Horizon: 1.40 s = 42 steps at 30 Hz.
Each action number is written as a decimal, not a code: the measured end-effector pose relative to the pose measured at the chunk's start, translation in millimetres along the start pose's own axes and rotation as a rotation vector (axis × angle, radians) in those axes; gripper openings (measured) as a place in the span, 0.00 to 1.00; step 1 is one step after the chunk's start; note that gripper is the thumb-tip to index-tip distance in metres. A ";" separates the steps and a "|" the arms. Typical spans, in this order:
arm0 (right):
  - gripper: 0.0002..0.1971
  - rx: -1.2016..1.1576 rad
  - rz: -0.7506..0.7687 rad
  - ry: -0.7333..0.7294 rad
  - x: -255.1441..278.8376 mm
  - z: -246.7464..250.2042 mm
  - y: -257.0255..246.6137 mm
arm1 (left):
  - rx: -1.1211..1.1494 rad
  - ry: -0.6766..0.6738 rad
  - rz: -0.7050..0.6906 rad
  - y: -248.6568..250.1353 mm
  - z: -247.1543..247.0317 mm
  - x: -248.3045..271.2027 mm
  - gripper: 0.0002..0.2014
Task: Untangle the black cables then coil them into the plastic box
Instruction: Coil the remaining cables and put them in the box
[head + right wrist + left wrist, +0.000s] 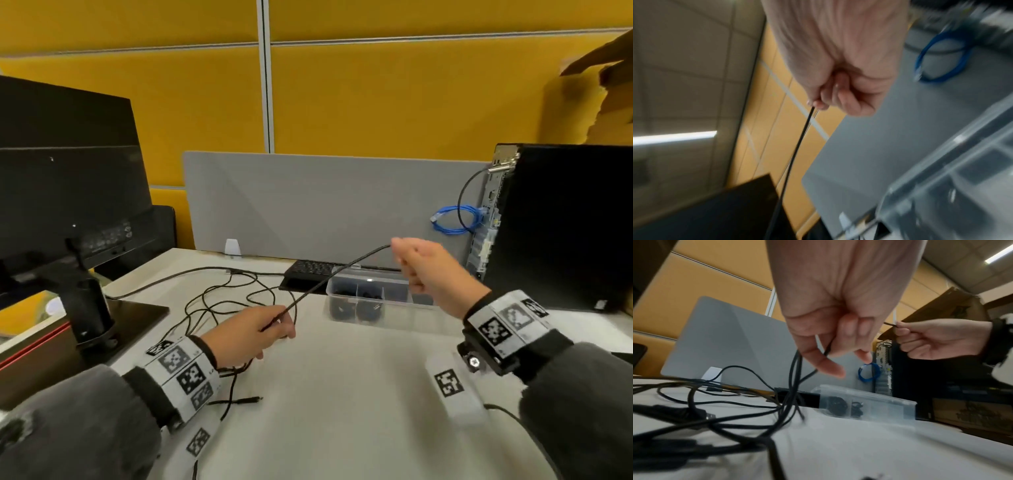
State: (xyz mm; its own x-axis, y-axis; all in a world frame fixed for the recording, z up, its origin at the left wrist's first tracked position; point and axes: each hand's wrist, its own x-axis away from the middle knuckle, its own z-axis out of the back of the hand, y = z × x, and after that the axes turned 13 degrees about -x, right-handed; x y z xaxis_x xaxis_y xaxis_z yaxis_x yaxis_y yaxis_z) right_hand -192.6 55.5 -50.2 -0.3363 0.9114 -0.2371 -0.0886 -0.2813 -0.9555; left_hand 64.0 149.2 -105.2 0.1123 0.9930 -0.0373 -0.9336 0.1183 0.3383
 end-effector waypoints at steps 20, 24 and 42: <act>0.16 0.542 0.003 -0.443 42.7 -33.7 14.0 | -0.220 0.375 -0.280 65.4 -2.8 -53.3 0.06; 0.16 0.051 -0.078 -0.376 33.4 -7.7 4.7 | -0.105 0.320 -0.283 60.5 23.4 -39.3 0.06; 0.12 0.388 0.238 -0.361 38.2 -48.8 -6.5 | -0.049 0.213 -0.276 72.3 44.6 -14.6 0.10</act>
State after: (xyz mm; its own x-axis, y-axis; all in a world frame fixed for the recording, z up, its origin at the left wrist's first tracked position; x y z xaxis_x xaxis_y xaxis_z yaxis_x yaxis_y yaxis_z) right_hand -159.1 106.8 -61.5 -0.6812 0.6687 -0.2980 -0.2855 -0.6175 -0.7329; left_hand 10.0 143.1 -38.2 0.2940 0.9012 -0.3186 -0.8936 0.3774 0.2429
